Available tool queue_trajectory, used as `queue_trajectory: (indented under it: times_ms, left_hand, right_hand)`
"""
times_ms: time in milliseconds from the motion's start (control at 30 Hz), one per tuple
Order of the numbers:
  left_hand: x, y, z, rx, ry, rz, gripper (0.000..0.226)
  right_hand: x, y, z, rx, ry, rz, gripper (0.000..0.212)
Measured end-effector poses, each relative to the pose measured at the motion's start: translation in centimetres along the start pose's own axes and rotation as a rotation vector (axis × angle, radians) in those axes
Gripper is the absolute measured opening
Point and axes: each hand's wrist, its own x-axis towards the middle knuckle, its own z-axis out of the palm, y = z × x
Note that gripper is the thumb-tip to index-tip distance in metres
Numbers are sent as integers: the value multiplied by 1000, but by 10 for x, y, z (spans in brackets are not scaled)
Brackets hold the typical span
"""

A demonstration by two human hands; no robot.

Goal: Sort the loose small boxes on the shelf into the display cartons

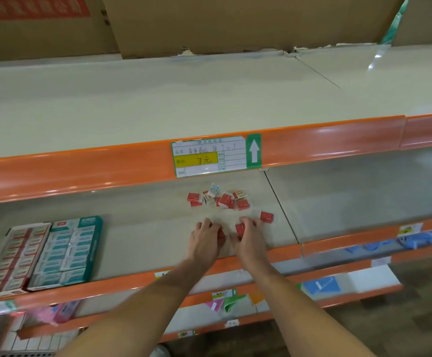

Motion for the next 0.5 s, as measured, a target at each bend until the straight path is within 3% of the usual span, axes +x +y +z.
queue_trajectory:
  times_ms: [67, 167, 267, 400, 500]
  left_hand:
    - [1, -1, -1, -59, -16, -26, 30]
    - [-3, -3, -2, -334, 24, -139, 30]
    - [-11, -6, -2, -487, 2, -170, 26]
    - [-19, -15, -6, -415, 18, -125, 28]
    - [-22, -22, -8, -279, 1, -117, 36]
  right_hand:
    - [3, 2, 0, 59, -2, -8, 36]
    - [4, 6, -4, 196, 13, 13, 24]
    - [4, 7, -5, 166, -12, -15, 20]
    - [2, 6, 0, 104, -44, -80, 20]
    - [-1, 4, -2, 121, -92, -77, 31]
